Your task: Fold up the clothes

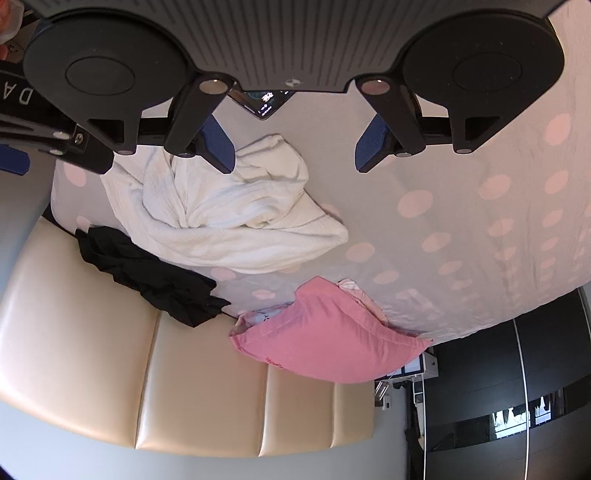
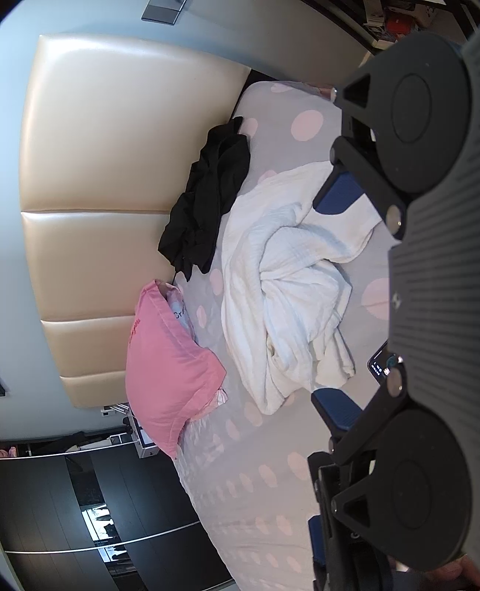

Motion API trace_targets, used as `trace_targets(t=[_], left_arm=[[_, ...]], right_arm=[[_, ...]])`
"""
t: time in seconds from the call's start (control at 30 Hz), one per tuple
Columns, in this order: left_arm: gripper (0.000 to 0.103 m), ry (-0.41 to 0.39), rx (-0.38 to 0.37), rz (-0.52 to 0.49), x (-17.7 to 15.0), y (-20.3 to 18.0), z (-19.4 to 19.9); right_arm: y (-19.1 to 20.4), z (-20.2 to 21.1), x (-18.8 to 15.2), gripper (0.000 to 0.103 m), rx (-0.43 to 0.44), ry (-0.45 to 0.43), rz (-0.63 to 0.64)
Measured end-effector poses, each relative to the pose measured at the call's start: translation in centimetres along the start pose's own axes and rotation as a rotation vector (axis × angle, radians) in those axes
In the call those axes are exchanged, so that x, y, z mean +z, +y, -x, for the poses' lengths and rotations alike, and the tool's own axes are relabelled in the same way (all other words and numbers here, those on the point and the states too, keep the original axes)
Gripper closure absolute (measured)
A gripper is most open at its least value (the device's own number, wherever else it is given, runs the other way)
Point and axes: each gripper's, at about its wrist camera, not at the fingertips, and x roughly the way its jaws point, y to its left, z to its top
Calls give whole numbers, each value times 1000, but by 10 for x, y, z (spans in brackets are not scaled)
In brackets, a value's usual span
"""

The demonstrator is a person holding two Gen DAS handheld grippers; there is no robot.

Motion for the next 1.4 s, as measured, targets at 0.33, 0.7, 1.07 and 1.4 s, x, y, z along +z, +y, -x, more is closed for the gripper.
trace_targets(t=[0.33, 0.7, 1.07, 1.4], left_arm=[[35, 24, -23, 33, -7, -3, -2], [36, 43, -23, 46, -6, 2, -3], [36, 49, -21, 50, -6, 7, -3], [38, 53, -23, 52, -3, 9, -1]], right_arm=[[-1, -1, -1, 2, 6, -2, 4], [5, -1, -2, 2, 9, 2, 34], [7, -1, -1, 2, 9, 0, 41], [6, -2, -1, 2, 11, -3, 38]])
